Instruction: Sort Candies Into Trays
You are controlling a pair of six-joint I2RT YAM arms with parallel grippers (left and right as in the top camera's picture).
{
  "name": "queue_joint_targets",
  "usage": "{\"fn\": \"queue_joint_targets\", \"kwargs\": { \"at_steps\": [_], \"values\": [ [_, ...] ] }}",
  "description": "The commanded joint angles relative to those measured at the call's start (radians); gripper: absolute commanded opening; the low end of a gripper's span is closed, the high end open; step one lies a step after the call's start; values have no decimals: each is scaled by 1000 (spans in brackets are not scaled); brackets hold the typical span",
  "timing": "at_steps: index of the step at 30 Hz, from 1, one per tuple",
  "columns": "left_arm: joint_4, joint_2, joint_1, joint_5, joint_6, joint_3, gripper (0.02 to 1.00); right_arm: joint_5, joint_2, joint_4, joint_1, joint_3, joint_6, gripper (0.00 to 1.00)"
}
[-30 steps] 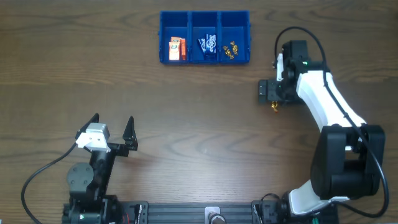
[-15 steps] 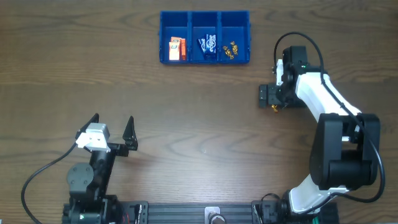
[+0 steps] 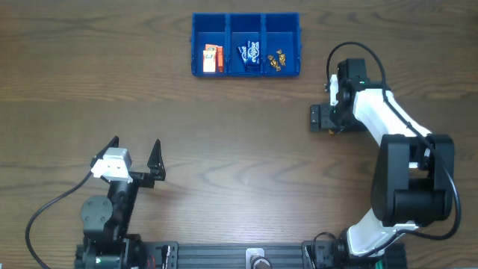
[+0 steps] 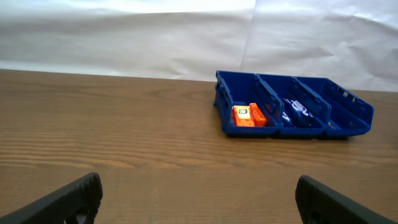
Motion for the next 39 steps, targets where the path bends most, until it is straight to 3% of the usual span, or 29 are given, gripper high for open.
{"fn": "queue_joint_targets", "kwargs": {
  "at_steps": [1,24,39],
  "values": [
    [-32,-6,4,14,15,-20,998,3,20,17,6,-6,-19,954],
    [-32,-6,4,14,15,-20,998,20,42,34,6,-6,-19,796],
    [-32,-6,4,14,15,-20,998,26,42,48,6,-6,-18,474]
  ]
}}
